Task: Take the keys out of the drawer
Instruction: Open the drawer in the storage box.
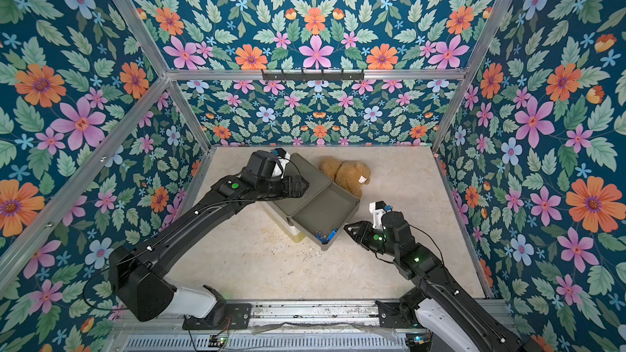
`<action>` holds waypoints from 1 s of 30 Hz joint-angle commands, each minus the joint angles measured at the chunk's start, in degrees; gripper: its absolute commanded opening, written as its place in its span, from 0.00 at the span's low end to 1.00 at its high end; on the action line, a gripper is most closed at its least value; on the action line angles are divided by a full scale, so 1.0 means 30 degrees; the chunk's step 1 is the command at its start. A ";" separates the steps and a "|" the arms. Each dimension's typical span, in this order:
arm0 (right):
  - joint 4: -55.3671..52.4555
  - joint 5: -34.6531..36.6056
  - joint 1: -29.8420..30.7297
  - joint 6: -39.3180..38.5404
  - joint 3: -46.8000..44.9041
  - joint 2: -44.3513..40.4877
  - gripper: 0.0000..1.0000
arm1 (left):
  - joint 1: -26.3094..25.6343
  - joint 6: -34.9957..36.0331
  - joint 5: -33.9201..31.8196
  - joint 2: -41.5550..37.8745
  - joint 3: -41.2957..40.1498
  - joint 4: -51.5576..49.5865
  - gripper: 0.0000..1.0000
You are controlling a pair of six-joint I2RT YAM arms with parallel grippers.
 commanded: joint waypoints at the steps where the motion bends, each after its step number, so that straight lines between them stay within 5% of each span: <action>1: 0.0025 0.0273 0.0010 -0.0767 0.1110 0.0777 0.21 | 0.0151 0.0360 -0.0022 -0.0173 -0.0076 -0.0499 0.99; 21: 0.0385 -0.0217 0.0009 -0.2105 0.6048 0.4258 0.17 | 0.1041 0.0594 0.0474 -0.0715 -0.0611 -0.0256 0.99; 30: 0.0330 -0.0216 -0.0013 -0.2045 0.5510 0.4218 0.17 | 0.1221 0.0655 0.0827 -0.0569 -0.0915 0.0086 0.99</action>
